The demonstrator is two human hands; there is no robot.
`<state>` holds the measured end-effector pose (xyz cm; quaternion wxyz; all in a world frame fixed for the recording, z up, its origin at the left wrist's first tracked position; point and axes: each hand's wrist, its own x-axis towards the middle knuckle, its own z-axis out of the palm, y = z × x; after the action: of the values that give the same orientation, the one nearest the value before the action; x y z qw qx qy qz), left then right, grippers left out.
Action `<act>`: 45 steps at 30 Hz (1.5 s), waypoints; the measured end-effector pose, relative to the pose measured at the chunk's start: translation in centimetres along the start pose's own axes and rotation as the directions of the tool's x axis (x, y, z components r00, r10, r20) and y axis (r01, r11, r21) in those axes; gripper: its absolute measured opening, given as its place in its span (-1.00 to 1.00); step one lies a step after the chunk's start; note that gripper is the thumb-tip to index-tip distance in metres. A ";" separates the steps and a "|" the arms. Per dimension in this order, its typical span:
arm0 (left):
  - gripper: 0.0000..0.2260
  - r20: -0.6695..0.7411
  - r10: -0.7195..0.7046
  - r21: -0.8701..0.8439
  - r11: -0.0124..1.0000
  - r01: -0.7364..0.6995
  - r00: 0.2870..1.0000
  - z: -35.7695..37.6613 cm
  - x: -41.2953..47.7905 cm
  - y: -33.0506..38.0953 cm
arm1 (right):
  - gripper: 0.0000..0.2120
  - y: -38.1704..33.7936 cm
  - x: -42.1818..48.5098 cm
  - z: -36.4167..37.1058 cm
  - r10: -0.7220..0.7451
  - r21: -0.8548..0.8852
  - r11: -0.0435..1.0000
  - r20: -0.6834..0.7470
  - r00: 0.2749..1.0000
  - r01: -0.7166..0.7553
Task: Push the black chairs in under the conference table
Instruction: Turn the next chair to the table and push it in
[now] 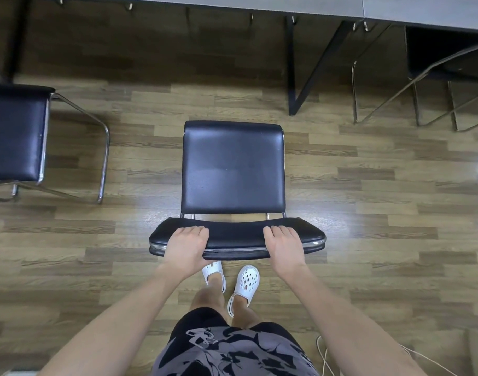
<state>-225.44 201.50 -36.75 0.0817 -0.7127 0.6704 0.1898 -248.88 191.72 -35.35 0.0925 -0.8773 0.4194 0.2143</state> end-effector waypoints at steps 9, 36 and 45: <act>-0.47 -0.006 0.004 0.007 1.000 -0.004 1.000 0.1 0.2 -0.2 | -0.41 0.1 0.4 0.0 0.003 -0.003 1.000 -0.008 1.000 -0.003; -0.54 0.046 -0.031 0.021 0.999 0.030 0.998 -2.8 6.4 -3.5 | -0.50 1.0 6.5 -2.8 0.039 -0.016 0.999 0.090 0.995 -0.038; -0.49 0.094 -0.037 0.034 0.999 0.034 0.995 -4.4 9.2 -4.5 | -0.48 1.3 9.1 -4.2 0.086 -0.019 0.996 0.087 0.992 -0.085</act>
<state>-220.00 191.73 -36.89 0.1284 -0.7133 0.6560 0.2108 -243.51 183.12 -35.69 0.0949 -0.8490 0.4503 0.2596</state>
